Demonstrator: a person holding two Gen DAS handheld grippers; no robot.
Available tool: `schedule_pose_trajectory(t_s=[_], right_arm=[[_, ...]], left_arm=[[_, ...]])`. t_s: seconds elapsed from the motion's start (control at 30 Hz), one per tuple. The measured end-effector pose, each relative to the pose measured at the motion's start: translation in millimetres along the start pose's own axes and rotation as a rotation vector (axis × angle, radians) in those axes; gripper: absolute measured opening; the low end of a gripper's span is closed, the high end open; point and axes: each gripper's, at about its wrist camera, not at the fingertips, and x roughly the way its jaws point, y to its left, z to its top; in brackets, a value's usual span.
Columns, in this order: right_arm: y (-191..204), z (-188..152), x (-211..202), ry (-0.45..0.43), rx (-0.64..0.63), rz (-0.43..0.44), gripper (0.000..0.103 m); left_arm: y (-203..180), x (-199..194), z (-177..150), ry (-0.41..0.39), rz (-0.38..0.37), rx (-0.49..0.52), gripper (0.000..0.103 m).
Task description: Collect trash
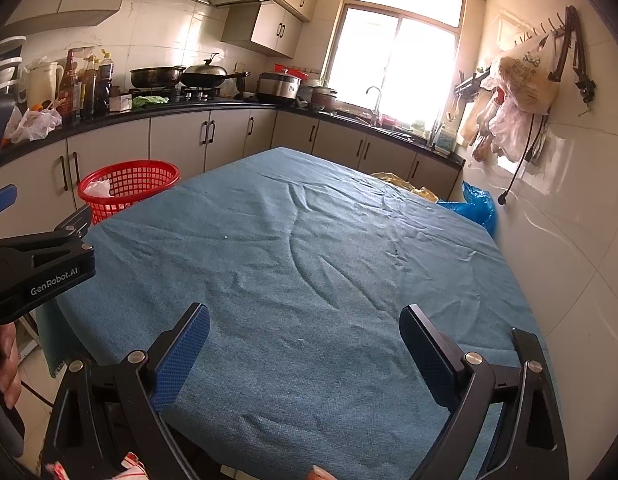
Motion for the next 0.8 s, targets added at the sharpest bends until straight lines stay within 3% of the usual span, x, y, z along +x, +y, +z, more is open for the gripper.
schedule_pose_trajectory(t_s=[0.8], right_arm=[[-1.3, 1.9, -0.9, -0.001, -0.001, -0.001, 0.098]], left_arm=[[-5.6, 1.4, -0.1, -0.003, -0.012, 0.007, 0.103]])
